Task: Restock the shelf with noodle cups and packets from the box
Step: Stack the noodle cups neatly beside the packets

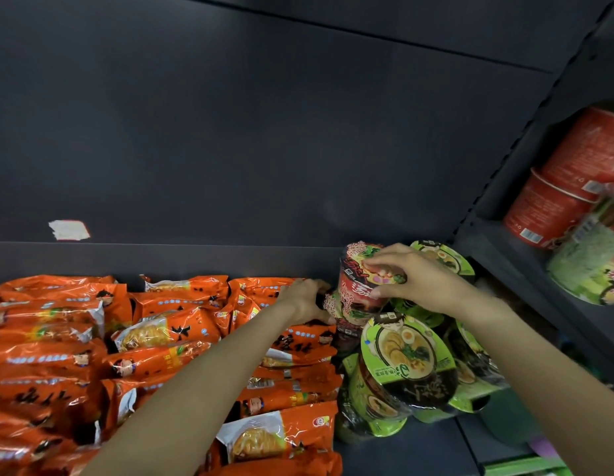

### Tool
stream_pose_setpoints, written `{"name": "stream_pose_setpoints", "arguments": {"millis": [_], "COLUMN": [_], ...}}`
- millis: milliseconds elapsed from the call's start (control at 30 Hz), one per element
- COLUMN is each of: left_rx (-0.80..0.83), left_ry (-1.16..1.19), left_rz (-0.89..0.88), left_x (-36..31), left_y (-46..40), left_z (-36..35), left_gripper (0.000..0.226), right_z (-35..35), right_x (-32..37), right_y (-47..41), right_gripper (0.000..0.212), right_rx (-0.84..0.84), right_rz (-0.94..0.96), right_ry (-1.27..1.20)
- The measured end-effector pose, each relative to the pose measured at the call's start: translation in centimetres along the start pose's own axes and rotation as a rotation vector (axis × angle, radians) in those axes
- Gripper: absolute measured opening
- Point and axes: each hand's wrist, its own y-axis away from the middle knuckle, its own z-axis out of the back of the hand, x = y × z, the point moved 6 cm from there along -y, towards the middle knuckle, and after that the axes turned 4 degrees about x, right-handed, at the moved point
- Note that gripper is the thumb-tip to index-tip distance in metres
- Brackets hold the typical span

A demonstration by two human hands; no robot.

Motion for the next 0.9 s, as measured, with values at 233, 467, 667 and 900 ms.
{"name": "stream_pose_setpoints", "arguments": {"millis": [233,467,667,900], "left_rx": [-0.012,-0.094,-0.501,-0.592], "left_ry": [-0.066,-0.123,0.162,0.076], "left_rz": [-0.008,-0.023,-0.116,-0.367], "left_x": [-0.3,-1.0,-2.5,-9.1], "left_y": [0.2,0.7,3.8,6.7], "left_z": [0.1,0.8,4.8,8.2], "left_gripper": [0.075,0.062,0.033,0.030], "right_z": [-0.2,-0.4,1.5,4.0], "right_x": [0.0,-0.2,-0.8,-3.1], "right_y": [0.3,0.5,2.1,4.6], "right_gripper": [0.048,0.048,0.039,0.037], "right_rx": [0.040,0.014,-0.181,-0.285], "right_rz": [0.073,0.074,0.020,-0.108], "right_ry": [0.008,-0.074,-0.093,-0.038]}}
